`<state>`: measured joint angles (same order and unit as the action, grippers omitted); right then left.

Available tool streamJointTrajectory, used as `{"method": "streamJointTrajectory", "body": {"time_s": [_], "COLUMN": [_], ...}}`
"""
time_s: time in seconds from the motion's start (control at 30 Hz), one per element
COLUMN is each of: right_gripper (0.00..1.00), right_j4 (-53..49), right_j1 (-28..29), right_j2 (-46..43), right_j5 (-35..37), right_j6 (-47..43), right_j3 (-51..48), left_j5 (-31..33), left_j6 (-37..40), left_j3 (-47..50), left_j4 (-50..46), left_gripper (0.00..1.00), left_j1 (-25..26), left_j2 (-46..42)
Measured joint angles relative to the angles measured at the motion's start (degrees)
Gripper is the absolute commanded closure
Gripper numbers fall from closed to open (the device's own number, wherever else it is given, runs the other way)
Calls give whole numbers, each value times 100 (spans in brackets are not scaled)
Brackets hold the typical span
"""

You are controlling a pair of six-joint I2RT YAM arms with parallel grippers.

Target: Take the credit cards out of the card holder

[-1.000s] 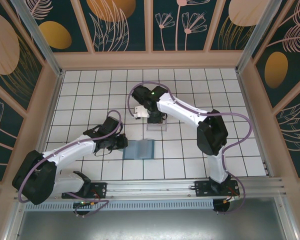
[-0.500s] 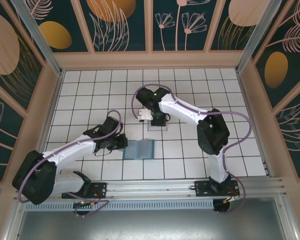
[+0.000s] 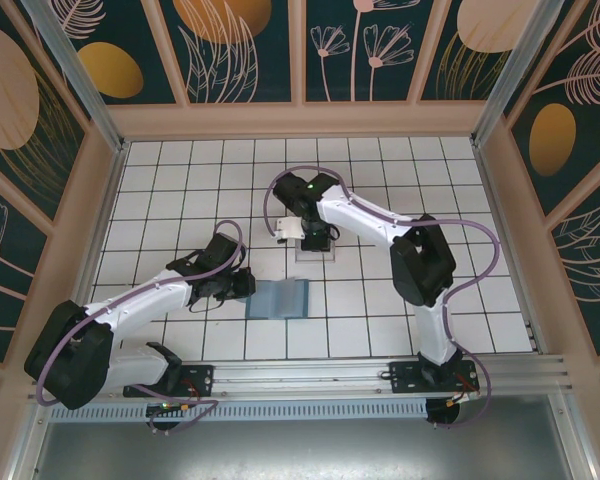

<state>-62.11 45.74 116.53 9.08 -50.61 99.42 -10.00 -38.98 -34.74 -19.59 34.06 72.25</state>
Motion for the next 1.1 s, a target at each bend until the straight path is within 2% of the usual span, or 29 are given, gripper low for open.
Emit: {"method": "streamJointTrajectory", "body": {"time_s": [0.03, 0.17, 0.53, 0.7, 0.87, 1.1], "right_gripper": [98, 79, 65, 51, 49, 48], "right_j4": [-7, 24, 780, 1082, 1523, 2238], "right_j1": [0, 0, -7, -28, -101, -282], "right_j2": [37, 101, 11, -164, -546, -1432], "right_j5": [0, 13, 730, 852, 866, 422], "right_j6": [-7, -13, -160, -151, 50, 1126], "right_j3": [24, 105, -87, -352, -787, -1740], "left_j5": [0, 0, 2, 24, 175, 350], "left_j6": [0, 0, 0, 0, 0, 39], "left_j3": [0, 0, 0, 0, 0, -92], "left_j4": [-2, -2, -20, -39, -48, -170], "left_gripper": [86, 86, 86, 84, 81, 78], "left_j1": [0, 0, 0, 0, 0, 0], "left_j2": [0, 0, 0, -61, -129, -129]}}
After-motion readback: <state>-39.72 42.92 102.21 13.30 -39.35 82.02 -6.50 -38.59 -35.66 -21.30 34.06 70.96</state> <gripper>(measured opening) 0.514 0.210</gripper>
